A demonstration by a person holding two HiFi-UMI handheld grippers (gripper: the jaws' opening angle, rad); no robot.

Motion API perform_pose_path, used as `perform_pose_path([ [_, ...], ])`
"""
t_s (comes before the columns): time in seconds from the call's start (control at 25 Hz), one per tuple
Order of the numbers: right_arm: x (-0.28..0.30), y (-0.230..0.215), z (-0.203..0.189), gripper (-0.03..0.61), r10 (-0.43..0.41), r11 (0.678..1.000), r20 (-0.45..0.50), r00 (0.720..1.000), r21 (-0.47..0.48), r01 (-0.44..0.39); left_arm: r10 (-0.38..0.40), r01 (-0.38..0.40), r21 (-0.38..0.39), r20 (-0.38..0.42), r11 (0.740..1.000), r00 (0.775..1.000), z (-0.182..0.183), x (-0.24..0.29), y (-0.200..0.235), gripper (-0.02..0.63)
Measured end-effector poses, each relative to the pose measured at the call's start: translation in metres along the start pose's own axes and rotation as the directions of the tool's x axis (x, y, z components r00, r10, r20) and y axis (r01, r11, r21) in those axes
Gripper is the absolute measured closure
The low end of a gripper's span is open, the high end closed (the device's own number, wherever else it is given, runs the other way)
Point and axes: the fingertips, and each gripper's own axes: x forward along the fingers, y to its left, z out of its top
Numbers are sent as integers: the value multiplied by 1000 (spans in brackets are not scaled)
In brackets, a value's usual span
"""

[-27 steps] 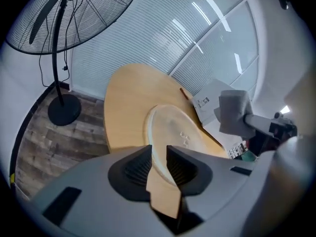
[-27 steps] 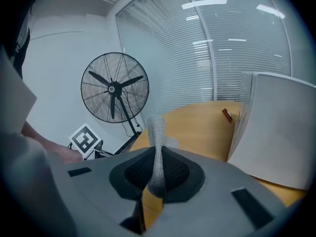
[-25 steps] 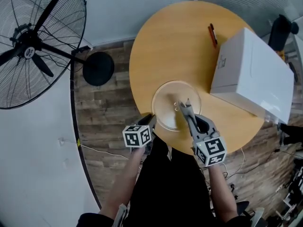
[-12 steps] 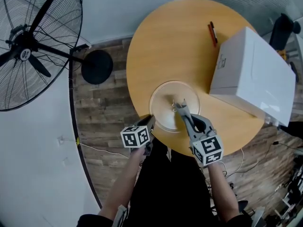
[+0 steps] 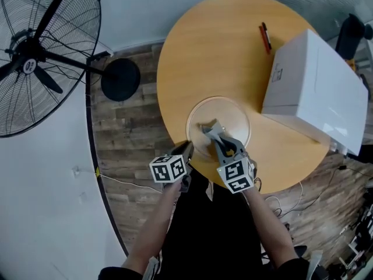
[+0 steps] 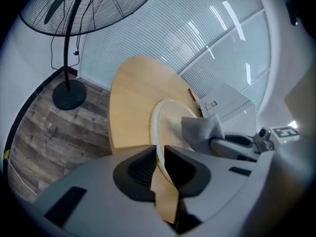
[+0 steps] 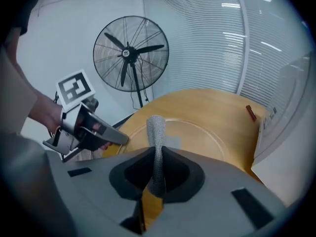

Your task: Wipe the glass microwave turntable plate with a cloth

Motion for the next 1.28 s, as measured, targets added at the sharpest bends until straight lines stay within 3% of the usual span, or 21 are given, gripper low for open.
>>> perform_pose_path([
  [0.24,31,33,-12,539,47,995,-71,996,-88,-54,-13,13,10,6,1000,1000,0,1,-1,569],
  [0.64,60,53,-2,539,159,987,-89,983,24,-158,-23,23,-6,16,1000,1000,0,0,0,574],
  [0.92,49,69,-19,540,206,977,-105,973,87,-197,-17,17,-8,21,1000,1000,0,0,0,575],
  [1.28,24,68,-53,538,197,975,-125,972,133,-180,0,0,2,-9,1000,1000,-1,1,1,577],
])
